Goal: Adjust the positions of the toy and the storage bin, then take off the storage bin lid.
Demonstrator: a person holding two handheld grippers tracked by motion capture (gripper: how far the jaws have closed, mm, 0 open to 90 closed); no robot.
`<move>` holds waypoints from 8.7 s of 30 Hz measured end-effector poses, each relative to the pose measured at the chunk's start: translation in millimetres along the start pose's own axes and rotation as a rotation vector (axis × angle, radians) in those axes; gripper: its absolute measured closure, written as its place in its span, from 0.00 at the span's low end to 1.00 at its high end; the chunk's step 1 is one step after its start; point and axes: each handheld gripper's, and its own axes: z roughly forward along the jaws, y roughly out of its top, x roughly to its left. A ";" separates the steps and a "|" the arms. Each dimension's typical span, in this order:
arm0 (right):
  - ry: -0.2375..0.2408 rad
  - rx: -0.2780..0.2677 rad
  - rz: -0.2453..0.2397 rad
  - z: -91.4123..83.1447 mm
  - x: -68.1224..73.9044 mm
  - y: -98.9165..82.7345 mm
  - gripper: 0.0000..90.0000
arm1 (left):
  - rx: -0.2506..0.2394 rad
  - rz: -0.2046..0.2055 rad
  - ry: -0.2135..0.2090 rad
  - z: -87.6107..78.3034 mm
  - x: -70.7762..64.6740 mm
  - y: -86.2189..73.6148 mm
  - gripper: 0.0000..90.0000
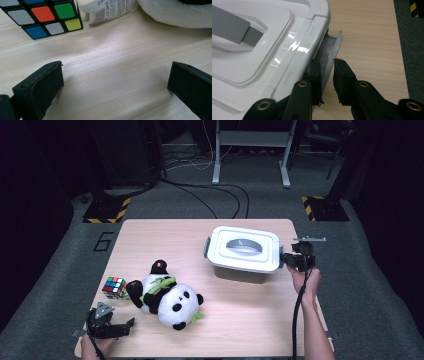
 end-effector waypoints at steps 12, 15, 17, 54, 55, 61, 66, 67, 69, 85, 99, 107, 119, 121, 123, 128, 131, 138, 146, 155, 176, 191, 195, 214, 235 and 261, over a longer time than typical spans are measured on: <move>0.000 -0.045 -0.037 -20.8 13.0 -26.3 0.84 | 0.000 0.001 0.000 0.0 0.0 0.0 0.00; 0.008 -0.054 -0.046 -18.8 10.6 -24.6 0.83 | 0.000 0.001 0.000 0.0 -0.1 0.0 0.00; 0.006 -0.061 -0.048 -16.8 9.0 -22.2 0.81 | 0.000 0.001 0.001 -0.1 -0.2 0.0 0.00; 0.021 -0.047 -0.011 -16.8 4.5 -25.5 0.81 | 0.001 0.001 -0.003 0.0 0.2 0.3 0.00; 0.016 -0.057 -0.025 -18.0 3.6 -26.8 0.76 | 0.000 0.000 -0.002 0.1 0.0 0.2 0.00; 0.024 -0.094 -0.060 -32.5 -1.9 -23.3 0.45 | 0.000 0.001 -0.001 0.2 0.0 0.2 0.00; 0.072 -0.106 -0.133 -42.0 5.9 -16.0 0.26 | 0.001 0.000 -0.001 0.1 -0.1 0.3 0.00; 0.088 -0.106 -0.151 -42.9 9.1 -14.0 0.21 | 0.001 0.000 -0.001 0.1 0.0 0.3 0.00; 0.120 -0.094 -0.178 -42.4 14.6 -11.3 0.17 | 0.001 -0.001 0.000 0.1 -0.1 0.3 0.00; 0.249 0.000 -0.451 -6.2 80.3 12.7 0.44 | 0.000 -0.001 0.001 0.2 -0.2 0.3 0.00; 0.218 0.013 -0.424 -5.8 99.8 5.2 0.66 | -0.001 -0.001 0.001 0.2 -0.2 0.2 0.00; 0.202 0.027 -0.372 -15.2 121.4 -6.6 0.67 | -0.003 -0.004 0.002 0.5 -0.4 0.1 0.00; 0.260 -0.027 -0.561 -3.3 142.7 22.9 0.62 | 0.000 -0.003 0.002 0.1 -0.3 0.3 0.00; 0.268 -0.014 -0.593 1.1 146.1 24.6 0.67 | 0.005 -0.003 -0.001 -0.3 0.0 0.5 0.00; 0.244 -0.011 -0.620 5.7 149.2 23.6 0.73 | 0.006 -0.002 0.001 -0.4 -0.1 0.5 0.00; 0.264 -0.018 -0.569 6.9 147.0 21.5 0.74 | 0.010 -0.003 -0.003 -0.8 0.2 0.6 0.01; 0.270 -0.017 -0.545 7.4 148.7 21.3 0.74 | 0.011 -0.003 -0.003 -0.8 0.2 0.7 0.01; 0.267 -0.015 -0.494 10.6 163.2 20.4 0.74 | 0.009 -0.002 -0.004 -0.7 0.2 0.6 0.01; 0.265 0.001 -0.487 19.5 189.3 25.0 0.74 | 0.010 -0.002 -0.003 -0.8 0.2 0.7 0.01; 0.262 0.008 -0.472 26.3 209.5 27.6 0.74 | 0.001 -0.007 0.010 0.6 -0.2 0.8 0.00; 0.254 -0.021 -0.478 19.2 207.6 30.3 0.74 | 0.001 -0.008 0.011 0.8 -0.4 1.0 0.00; 0.232 -0.066 -0.465 -11.1 190.7 38.1 0.74 | 0.003 -0.008 0.011 0.7 -0.5 1.0 0.00; 0.220 -0.080 -0.464 -17.7 181.9 40.2 0.74 | 0.002 -0.008 0.011 0.7 -0.5 1.0 0.00; 0.141 -0.137 -0.369 -53.6 115.5 45.7 0.74 | 0.001 -0.007 0.011 0.8 -0.4 1.0 0.00; 0.045 -0.158 -0.277 -66.8 61.3 42.1 0.74 | 0.001 -0.006 0.012 0.8 -0.7 1.0 0.00; -0.144 -0.090 -0.077 -22.7 -2.7 11.9 0.74 | 0.001 -0.006 0.012 0.8 -0.7 1.0 0.00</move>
